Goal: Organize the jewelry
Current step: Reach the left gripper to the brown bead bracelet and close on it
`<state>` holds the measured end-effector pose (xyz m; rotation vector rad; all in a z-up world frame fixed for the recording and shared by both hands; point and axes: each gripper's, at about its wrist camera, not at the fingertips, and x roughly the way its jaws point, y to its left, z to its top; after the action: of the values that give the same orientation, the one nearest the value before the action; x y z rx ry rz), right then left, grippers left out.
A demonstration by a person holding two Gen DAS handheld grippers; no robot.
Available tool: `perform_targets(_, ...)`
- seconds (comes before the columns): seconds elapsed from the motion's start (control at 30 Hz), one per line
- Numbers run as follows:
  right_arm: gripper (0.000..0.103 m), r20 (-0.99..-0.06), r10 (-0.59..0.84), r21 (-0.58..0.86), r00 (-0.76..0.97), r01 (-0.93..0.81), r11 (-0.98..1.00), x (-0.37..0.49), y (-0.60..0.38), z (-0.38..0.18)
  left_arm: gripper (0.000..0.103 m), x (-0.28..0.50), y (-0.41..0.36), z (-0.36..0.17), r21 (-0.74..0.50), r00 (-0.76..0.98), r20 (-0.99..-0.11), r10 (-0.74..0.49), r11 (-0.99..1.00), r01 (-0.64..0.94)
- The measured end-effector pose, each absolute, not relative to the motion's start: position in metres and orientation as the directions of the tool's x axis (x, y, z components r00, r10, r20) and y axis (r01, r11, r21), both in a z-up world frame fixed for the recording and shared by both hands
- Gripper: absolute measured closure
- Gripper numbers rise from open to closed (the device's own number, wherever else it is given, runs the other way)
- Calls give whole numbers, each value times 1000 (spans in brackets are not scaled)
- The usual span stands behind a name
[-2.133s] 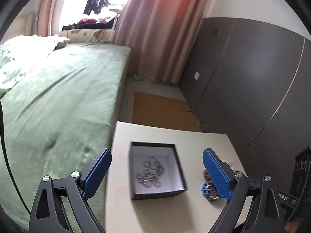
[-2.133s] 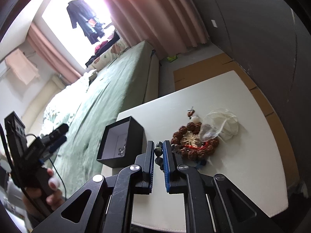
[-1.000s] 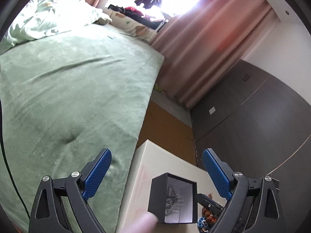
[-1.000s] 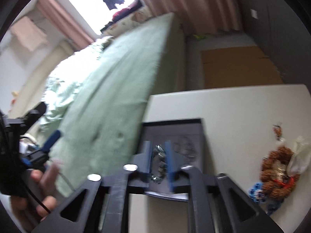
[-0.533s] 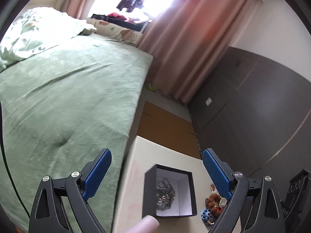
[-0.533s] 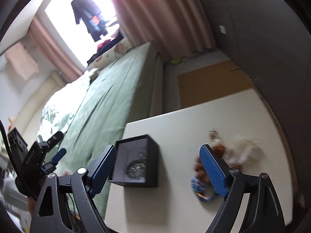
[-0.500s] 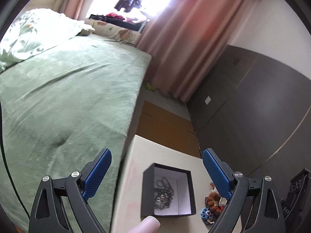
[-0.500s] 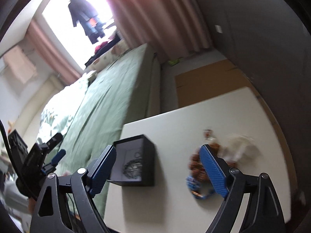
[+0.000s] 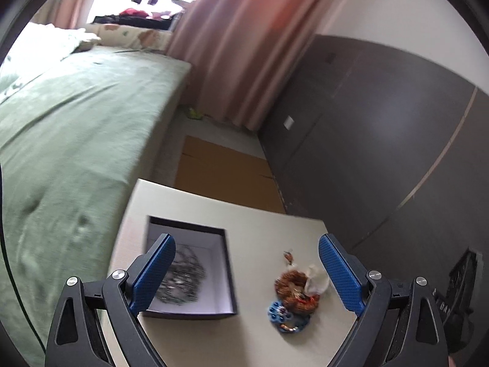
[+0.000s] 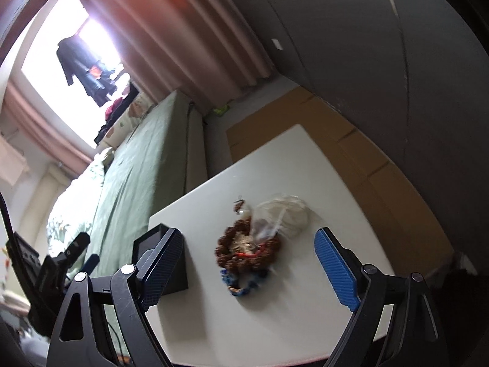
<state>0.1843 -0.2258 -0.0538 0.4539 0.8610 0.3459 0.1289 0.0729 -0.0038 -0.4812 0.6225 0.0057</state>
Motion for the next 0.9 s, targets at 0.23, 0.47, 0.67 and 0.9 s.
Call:
perform_targets(0.23, 15, -662, 489, 522, 568, -119, 845, 210, -232, -78, 19, 152, 34, -20, -407, 767, -607, -207, 910, -76)
perform_targets(0.47, 20, -696, 482, 513, 532, -101, 852, 234, -232, -99, 41, 182, 3, -46, -405, 682, -675, -283, 914, -22)
perform_targets(0.67, 20, -701, 484, 493, 523, -135, 859, 241, -232, -100, 57, 202, -24, -71, -360, 598, -747, -291, 933, 5)
perform_targets(0.9, 20, -707, 494, 514, 507, -111, 850, 257, -233, -109, 59, 216, -43, -93, -303, 528, -812, -251, 953, -13)
